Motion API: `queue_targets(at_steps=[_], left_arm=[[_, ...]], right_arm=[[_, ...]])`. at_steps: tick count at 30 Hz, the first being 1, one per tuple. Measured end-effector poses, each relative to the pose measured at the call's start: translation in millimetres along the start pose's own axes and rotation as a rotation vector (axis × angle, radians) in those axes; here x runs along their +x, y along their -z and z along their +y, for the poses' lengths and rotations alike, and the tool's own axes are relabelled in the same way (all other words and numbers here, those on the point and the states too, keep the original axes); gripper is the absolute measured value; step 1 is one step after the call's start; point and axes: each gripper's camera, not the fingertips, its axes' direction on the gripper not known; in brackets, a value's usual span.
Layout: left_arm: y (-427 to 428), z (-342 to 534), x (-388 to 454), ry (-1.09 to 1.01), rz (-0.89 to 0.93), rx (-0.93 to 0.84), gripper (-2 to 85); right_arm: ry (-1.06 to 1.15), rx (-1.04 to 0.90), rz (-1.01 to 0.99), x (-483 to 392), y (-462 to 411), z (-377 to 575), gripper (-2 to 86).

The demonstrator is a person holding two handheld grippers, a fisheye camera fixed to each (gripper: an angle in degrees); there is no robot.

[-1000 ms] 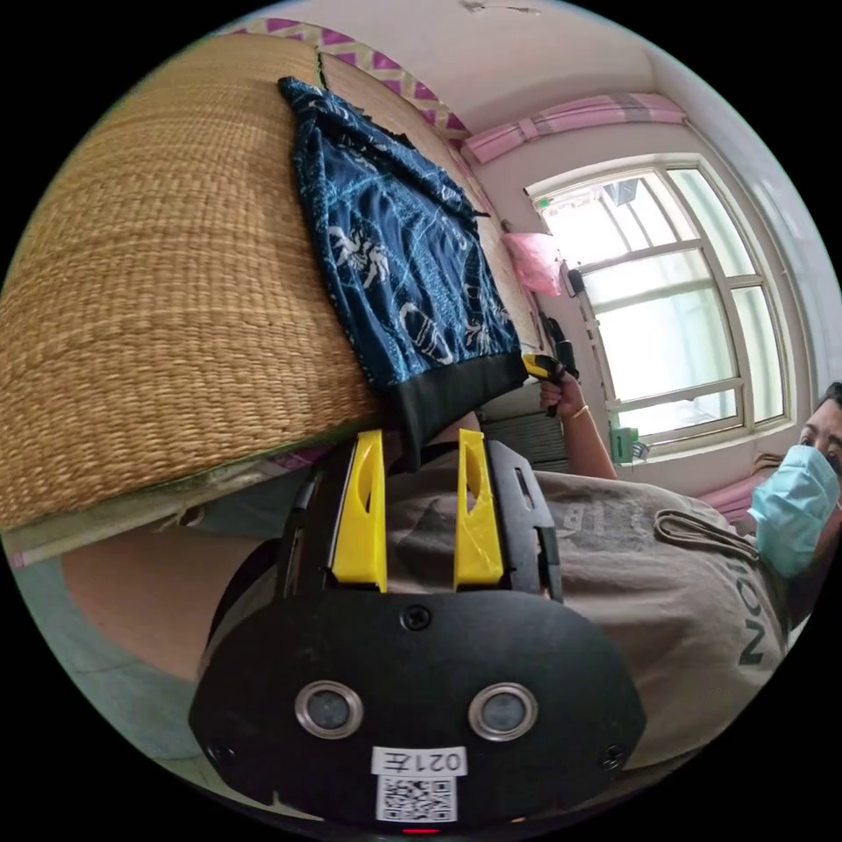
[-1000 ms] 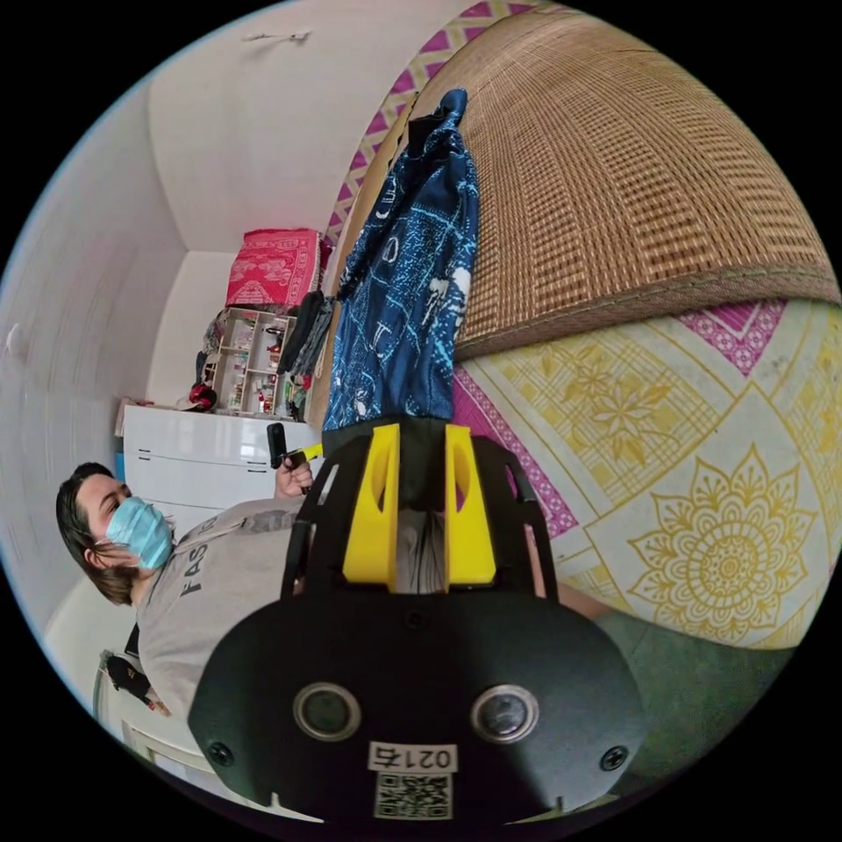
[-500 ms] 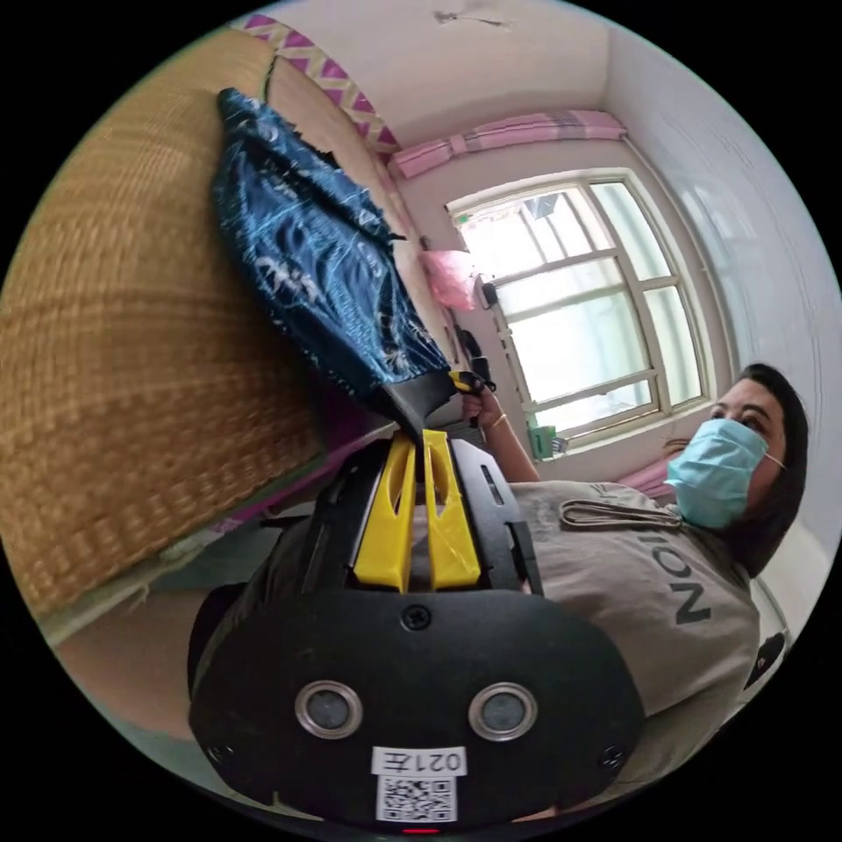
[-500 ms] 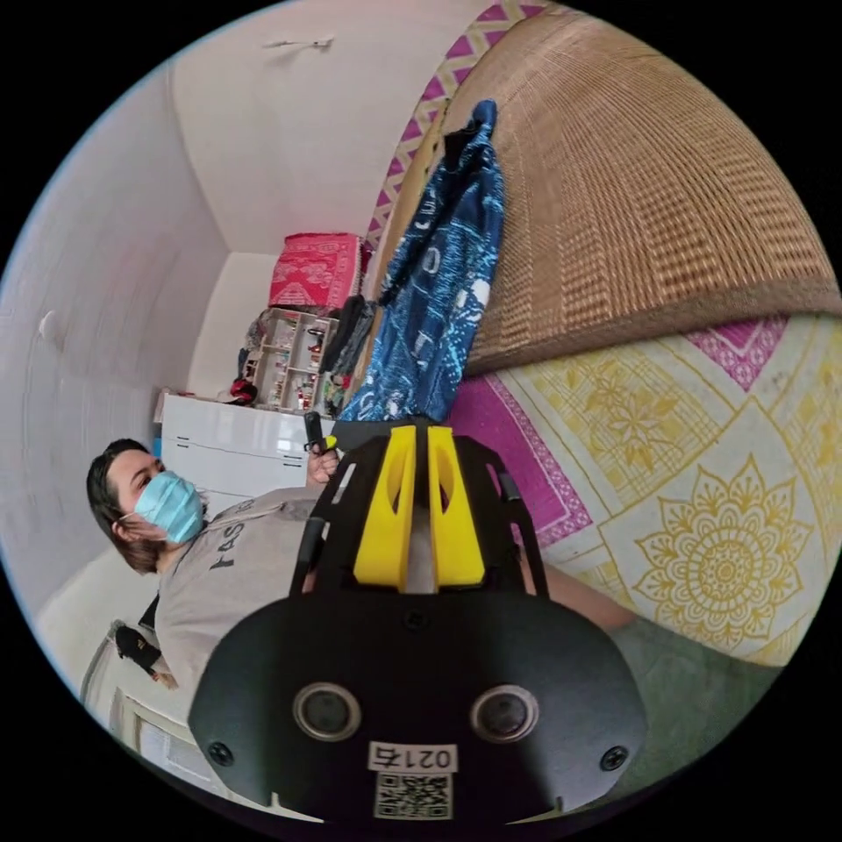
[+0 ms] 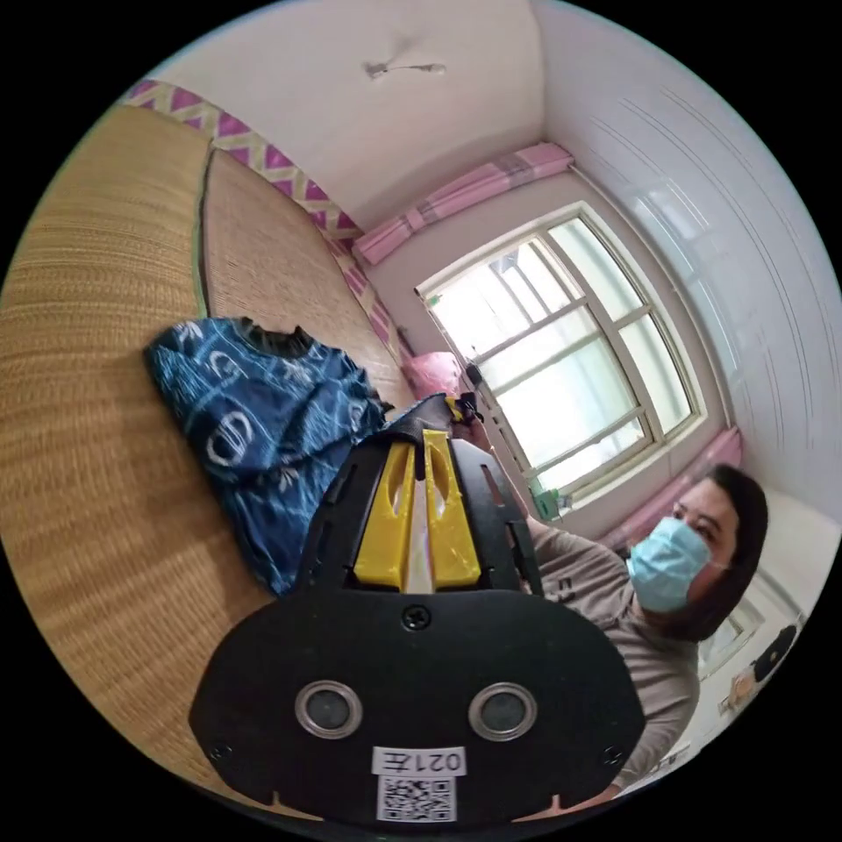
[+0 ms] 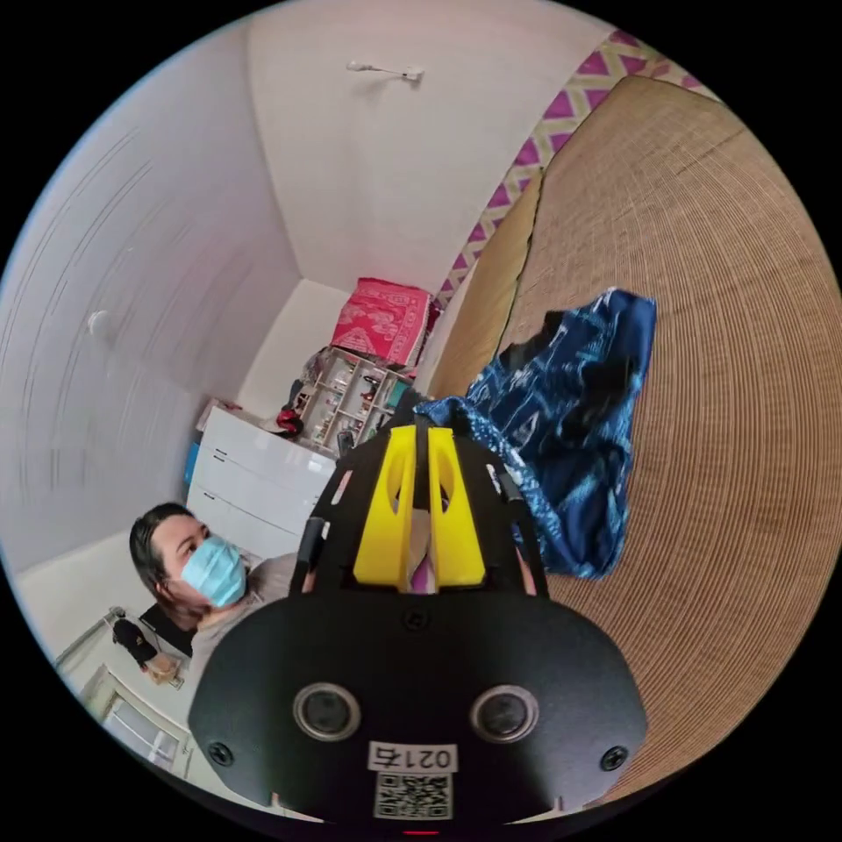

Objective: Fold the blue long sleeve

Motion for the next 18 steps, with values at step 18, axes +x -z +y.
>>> queue_targets(at_steps=[18], left_arm=[[-13, -52, -200, 0.217, -0.212, -0.001, 13.6]], right_arm=[[-0.175, 0.090, 0.260, 120, 1, -77, 10.5]])
